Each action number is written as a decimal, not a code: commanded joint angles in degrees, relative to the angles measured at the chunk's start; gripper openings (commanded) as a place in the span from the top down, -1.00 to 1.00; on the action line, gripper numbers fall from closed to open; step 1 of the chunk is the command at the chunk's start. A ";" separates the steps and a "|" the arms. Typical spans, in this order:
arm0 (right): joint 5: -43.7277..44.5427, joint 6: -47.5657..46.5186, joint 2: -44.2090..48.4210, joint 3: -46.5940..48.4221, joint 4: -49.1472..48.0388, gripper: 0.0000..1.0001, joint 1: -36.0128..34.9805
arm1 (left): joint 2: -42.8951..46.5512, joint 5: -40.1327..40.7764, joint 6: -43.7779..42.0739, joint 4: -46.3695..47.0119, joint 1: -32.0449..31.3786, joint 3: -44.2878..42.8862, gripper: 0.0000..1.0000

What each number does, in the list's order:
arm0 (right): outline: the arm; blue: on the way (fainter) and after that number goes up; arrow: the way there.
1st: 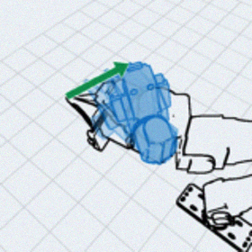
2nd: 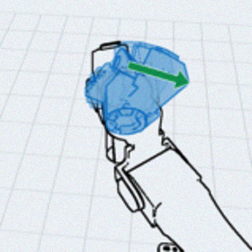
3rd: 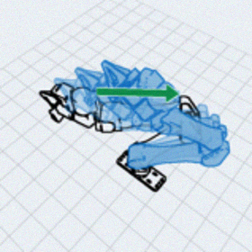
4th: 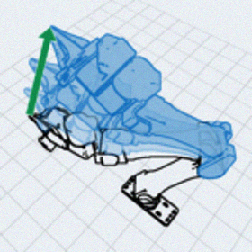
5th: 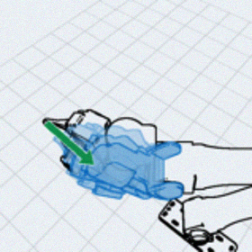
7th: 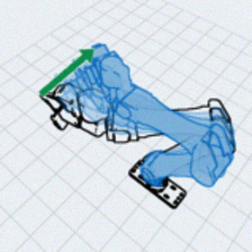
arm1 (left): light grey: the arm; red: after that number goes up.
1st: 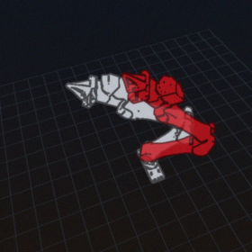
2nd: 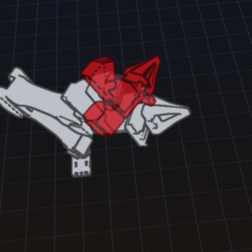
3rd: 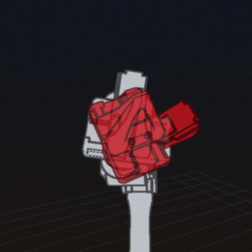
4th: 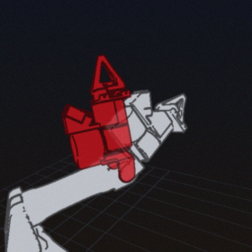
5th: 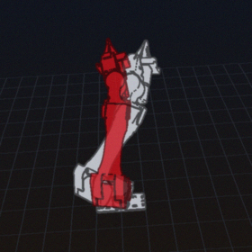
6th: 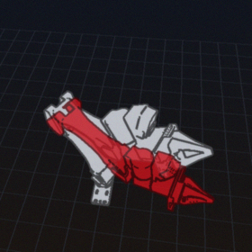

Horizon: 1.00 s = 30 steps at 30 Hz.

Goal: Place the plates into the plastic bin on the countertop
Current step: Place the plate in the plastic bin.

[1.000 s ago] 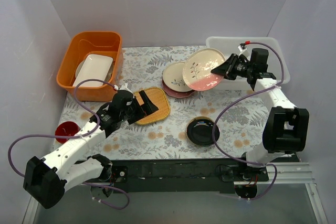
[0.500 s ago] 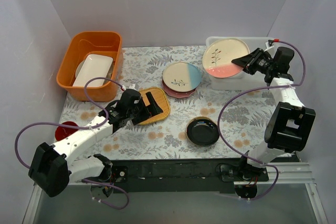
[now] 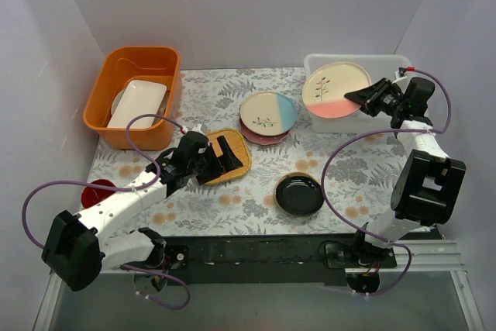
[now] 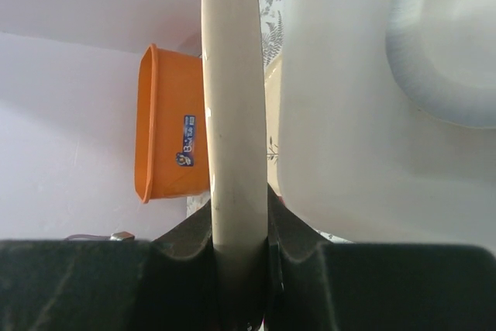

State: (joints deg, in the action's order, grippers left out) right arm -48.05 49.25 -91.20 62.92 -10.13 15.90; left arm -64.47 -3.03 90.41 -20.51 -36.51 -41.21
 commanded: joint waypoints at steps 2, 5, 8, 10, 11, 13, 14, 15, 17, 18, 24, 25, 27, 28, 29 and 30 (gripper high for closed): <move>1.72 2.60 4.19 -1.74 -9.12 0.97 1.24 | 0.66 -1.72 -0.24 0.30 -0.31 -2.73 -0.96; 2.70 2.95 3.66 -2.36 -10.34 0.97 1.76 | 0.75 -2.68 -0.41 1.00 -0.40 -2.56 -0.96; 3.23 3.92 2.43 -3.06 -12.35 0.97 2.29 | 0.92 -2.34 -0.15 0.91 -0.58 -2.04 -0.96; 3.49 5.05 1.20 -3.15 -13.42 0.97 2.64 | 0.84 -2.07 -0.15 1.53 -0.58 -1.77 -0.96; 3.67 5.32 0.76 -3.06 -14.21 0.97 2.73 | 0.57 -2.16 -0.23 1.35 -0.58 -2.03 -0.96; 4.45 6.11 -0.56 -2.97 -14.83 0.97 2.99 | -0.30 -2.33 -0.41 1.53 -0.58 -2.21 -0.96; 4.81 6.38 -1.08 -2.89 -15.18 0.97 3.00 | -0.74 -2.51 -0.41 1.70 -0.58 -2.21 -0.96; 4.98 6.55 -2.13 -2.62 -15.62 0.97 3.08 | -1.10 -2.68 -0.59 1.79 -0.58 -2.29 -0.97; 5.86 7.17 -3.54 -2.10 -16.15 0.97 3.17 | -1.45 -2.69 -0.41 2.23 -0.66 -1.94 -0.96; 6.04 7.43 -4.07 -1.75 -16.84 0.97 3.17 | -1.45 -2.77 -0.24 2.49 -0.67 -1.33 -0.96; 6.92 8.75 -7.85 1.50 -17.82 0.97 3.17 | -0.57 -2.69 -0.41 2.85 -0.75 -0.71 -0.96; 6.92 8.93 -8.38 2.12 -17.82 0.97 3.26 | -0.57 -2.69 -0.32 2.85 -0.75 -0.54 -0.96; 6.92 9.37 -9.61 3.78 -17.73 0.97 3.26 | -0.49 -2.77 -0.41 2.85 -0.75 -0.45 -0.96; 6.92 9.54 -9.96 4.23 -17.47 0.97 3.26 | -0.48 -2.86 -0.50 2.76 -0.75 -0.36 -0.96; 7.01 9.37 -10.49 4.84 -17.12 0.97 3.26 | -0.48 -2.77 -0.50 2.85 -0.75 -0.36 -0.97; 7.09 9.19 -10.67 5.63 -16.85 0.97 3.26 | -0.48 -2.77 -0.41 2.85 -0.75 -0.27 -0.96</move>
State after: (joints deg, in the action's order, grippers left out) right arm -38.76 56.86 -102.83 61.95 -19.49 19.07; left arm -66.26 -5.39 90.41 -18.33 -36.95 -41.93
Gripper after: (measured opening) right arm 0.243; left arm 0.982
